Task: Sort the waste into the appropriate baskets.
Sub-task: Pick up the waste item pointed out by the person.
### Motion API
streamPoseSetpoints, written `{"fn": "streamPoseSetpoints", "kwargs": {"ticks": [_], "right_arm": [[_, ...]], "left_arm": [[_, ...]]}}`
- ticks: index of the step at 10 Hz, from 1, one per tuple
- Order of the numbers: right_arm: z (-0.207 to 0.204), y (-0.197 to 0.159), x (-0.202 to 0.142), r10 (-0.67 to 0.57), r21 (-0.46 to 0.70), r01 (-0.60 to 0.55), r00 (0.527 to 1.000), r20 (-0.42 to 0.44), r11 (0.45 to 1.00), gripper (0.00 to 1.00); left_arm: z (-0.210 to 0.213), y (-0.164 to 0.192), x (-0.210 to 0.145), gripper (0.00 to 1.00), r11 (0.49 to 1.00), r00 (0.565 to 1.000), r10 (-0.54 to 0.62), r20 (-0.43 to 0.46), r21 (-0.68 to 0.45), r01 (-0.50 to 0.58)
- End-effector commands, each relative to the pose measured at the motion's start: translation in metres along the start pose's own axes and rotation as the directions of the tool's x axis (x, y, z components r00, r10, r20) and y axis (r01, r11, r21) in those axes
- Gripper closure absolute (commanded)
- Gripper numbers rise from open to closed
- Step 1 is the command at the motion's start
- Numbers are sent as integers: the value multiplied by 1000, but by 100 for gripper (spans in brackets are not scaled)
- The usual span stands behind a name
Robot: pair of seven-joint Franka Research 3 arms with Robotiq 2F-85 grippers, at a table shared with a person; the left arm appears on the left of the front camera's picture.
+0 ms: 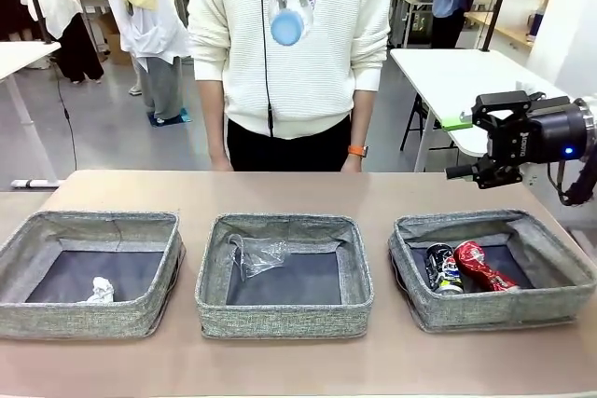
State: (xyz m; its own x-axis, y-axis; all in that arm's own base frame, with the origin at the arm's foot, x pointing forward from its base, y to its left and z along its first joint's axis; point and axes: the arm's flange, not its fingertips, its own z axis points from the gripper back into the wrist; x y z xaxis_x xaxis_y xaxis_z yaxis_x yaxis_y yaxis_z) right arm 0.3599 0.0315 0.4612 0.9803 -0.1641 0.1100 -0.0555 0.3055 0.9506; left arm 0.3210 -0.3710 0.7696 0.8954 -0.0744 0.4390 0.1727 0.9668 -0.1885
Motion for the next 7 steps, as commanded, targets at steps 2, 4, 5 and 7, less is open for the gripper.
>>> {"fn": "streamPoseSetpoints", "kwargs": {"ticks": [2, 4, 5, 7], "right_arm": [[1, 5, 2, -19, 9, 19, 1000, 0, 1000, 0], [1, 5, 2, -19, 9, 19, 1000, 0, 1000, 0], [1, 5, 2, -19, 9, 19, 1000, 0, 1000, 0], [1, 5, 2, -19, 9, 19, 1000, 0, 1000, 0]], "left_arm": [[11, -2, -2, 80, 1000, 999, -5, 34, -12, 6], [11, -2, -2, 80, 1000, 999, -5, 34, -12, 6], [11, -2, -2, 80, 1000, 999, -5, 34, -12, 6], [11, -2, -2, 80, 1000, 999, -5, 34, -12, 6]]}}
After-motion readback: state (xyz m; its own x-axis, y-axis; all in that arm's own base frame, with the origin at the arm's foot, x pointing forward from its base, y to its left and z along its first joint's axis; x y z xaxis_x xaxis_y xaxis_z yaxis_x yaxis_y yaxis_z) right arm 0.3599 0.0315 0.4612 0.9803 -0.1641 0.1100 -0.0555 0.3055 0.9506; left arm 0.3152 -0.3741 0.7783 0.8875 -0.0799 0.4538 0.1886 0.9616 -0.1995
